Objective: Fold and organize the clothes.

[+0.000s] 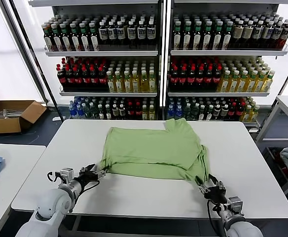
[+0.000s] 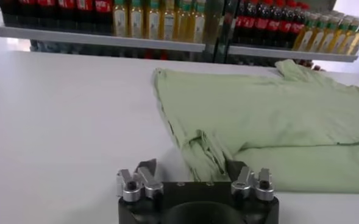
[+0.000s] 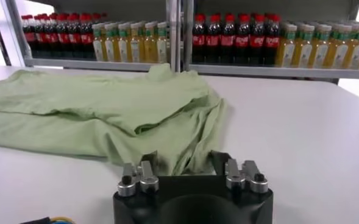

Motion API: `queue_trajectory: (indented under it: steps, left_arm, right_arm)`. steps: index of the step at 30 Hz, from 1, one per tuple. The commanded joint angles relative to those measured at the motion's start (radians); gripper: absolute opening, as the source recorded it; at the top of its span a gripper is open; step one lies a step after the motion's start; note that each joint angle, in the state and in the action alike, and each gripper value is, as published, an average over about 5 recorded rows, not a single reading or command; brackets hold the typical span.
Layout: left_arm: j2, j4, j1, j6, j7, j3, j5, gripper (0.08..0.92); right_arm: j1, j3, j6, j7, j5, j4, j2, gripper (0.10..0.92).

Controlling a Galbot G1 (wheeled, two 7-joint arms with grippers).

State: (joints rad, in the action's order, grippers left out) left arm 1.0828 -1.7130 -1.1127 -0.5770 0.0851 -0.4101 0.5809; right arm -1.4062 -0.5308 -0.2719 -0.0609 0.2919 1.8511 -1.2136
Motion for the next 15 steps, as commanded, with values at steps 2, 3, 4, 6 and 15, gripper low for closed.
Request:
queue_trajectory:
  steps: [2, 3, 4, 6, 15]
  left_arm:
    - [0.003, 0.005, -0.010, -0.001, 0.004, 0.006, 0.000, 0.609]
    - [0.003, 0.004, -0.011, -0.001, 0.007, 0.007, -0.001, 0.583]
    - [0.002, 0.003, -0.013, -0.001, 0.010, 0.007, -0.001, 0.557]
    - [0.000, 0.002, -0.014, 0.000, 0.014, 0.008, 0.000, 0.496]
    - [-0.021, -0.041, -0.041, -0.001, 0.026, -0.003, 0.010, 0.236]
  right_arm:
    - [-0.012, 0.004, -0.010, 0.013, -0.019, -0.003, -0.005, 0.360]
    - [-0.011, 0.003, -0.010, 0.011, -0.017, -0.003, -0.004, 0.334]
    - [-0.011, 0.003, -0.009, 0.010, -0.016, -0.003, -0.003, 0.308]
    - [-0.011, 0.002, -0.009, 0.005, -0.013, -0.004, 0.001, 0.248]
    - [-0.038, -0.015, -0.011, -0.028, 0.001, 0.024, 0.042, 0.123]
